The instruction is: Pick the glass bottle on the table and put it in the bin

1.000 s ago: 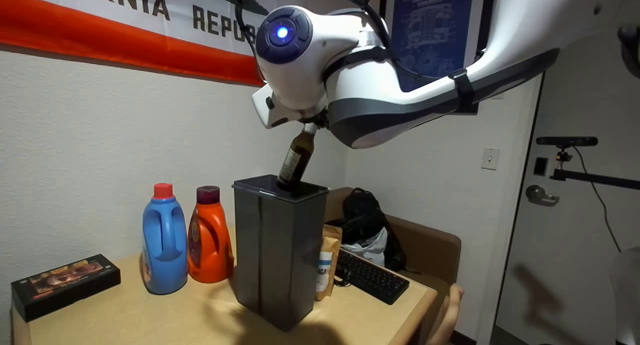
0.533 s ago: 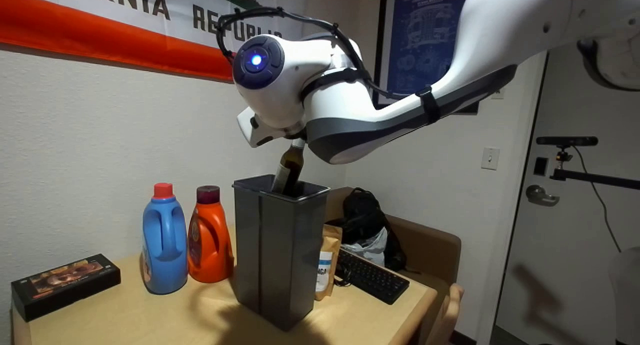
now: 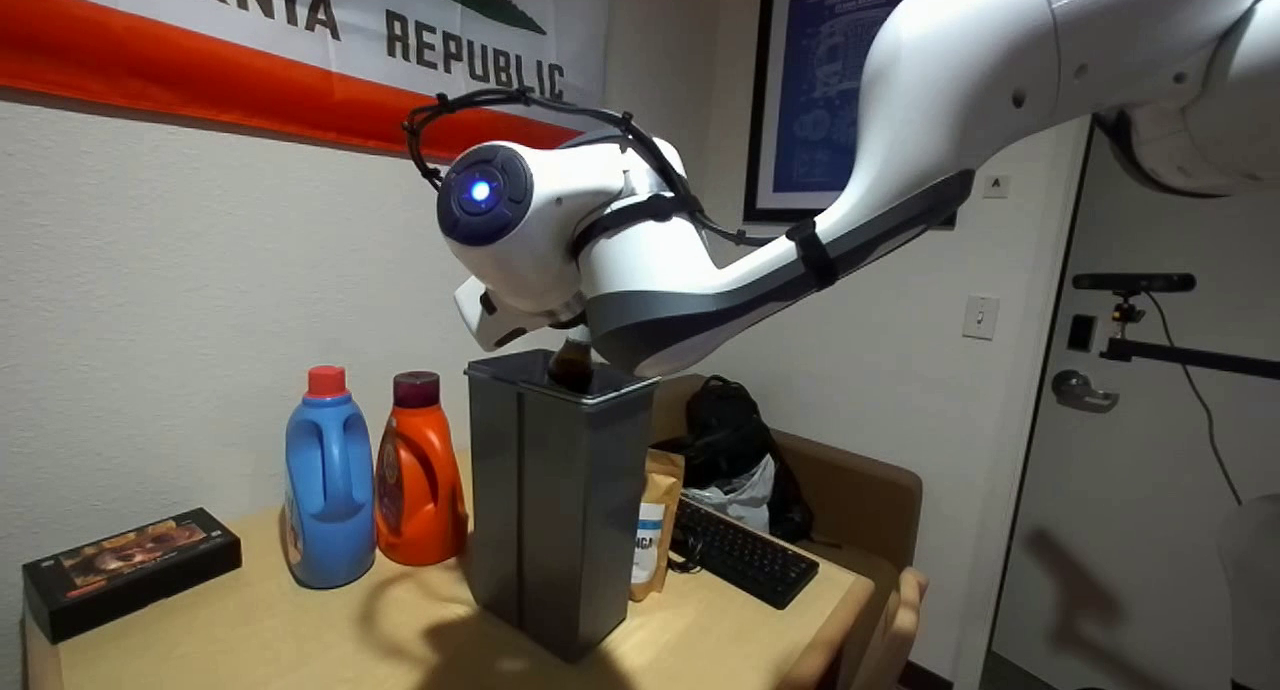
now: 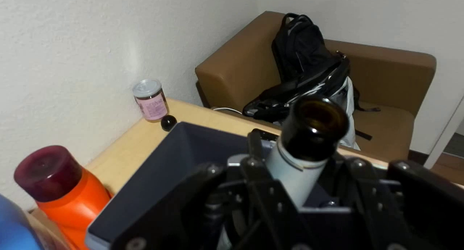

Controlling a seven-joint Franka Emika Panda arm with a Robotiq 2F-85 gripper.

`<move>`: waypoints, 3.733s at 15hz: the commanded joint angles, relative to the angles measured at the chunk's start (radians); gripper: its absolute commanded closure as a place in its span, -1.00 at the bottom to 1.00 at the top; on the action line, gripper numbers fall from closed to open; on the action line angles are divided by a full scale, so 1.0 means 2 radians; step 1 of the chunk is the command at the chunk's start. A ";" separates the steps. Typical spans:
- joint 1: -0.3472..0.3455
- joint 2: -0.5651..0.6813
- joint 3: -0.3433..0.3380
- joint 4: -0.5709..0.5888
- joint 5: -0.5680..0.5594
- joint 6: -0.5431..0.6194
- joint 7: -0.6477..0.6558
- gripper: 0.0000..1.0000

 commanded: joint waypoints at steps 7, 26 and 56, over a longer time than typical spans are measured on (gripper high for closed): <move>-0.014 0.006 0.002 0.000 0.015 0.012 -0.013 0.80; -0.023 0.047 0.000 0.007 0.043 0.008 -0.027 0.80; -0.029 0.050 0.000 -0.002 0.052 0.006 -0.014 -1.00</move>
